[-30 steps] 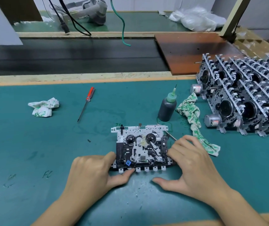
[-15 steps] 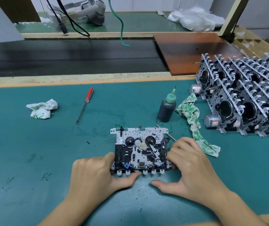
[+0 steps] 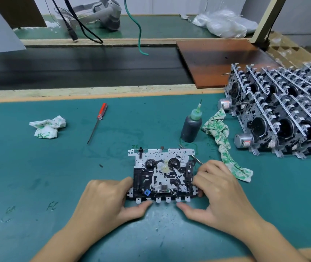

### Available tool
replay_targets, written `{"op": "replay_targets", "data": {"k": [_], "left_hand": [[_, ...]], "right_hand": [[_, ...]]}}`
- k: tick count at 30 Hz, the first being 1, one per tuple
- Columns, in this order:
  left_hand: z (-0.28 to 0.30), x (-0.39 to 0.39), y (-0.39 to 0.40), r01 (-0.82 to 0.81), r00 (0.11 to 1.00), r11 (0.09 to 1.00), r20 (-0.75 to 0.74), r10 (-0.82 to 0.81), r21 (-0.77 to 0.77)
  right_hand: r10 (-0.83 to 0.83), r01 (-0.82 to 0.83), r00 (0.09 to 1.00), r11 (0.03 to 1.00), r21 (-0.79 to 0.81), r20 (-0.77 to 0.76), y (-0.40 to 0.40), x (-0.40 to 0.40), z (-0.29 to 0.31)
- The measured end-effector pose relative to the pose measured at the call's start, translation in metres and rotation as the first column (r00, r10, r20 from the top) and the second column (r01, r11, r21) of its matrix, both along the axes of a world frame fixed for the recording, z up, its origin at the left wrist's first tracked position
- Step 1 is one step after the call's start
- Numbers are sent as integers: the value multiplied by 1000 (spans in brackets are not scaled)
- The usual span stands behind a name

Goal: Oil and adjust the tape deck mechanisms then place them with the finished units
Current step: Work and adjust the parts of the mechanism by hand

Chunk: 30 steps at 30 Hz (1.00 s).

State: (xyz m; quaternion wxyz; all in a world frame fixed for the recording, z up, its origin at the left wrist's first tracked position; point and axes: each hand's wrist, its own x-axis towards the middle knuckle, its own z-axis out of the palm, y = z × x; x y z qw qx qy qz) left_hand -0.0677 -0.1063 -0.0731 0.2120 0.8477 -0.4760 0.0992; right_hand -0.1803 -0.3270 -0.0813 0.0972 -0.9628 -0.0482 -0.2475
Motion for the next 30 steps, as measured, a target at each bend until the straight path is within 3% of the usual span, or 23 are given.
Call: {"op": "replay_targets", "data": {"k": [6,11,25,30], "left_hand": [[0,-6,-4,-121,991,993,-50,122,13],[-3,-8,-9,-214,977,976,-30,213,-43],[-3,-4,1,58,994,998,-93,-61,-33],[-2,-5,0,16,993,999,-118,-21,-39]], "right_hand": [[-60,61,997,997,-39,45,4,0,-2],[-21,21,1000,1000,10,14,4,0,0],[-149,153,985,987,-46,92,11,0,-1],[-35,37,998,998,-52,56,0,-1,-1]]}}
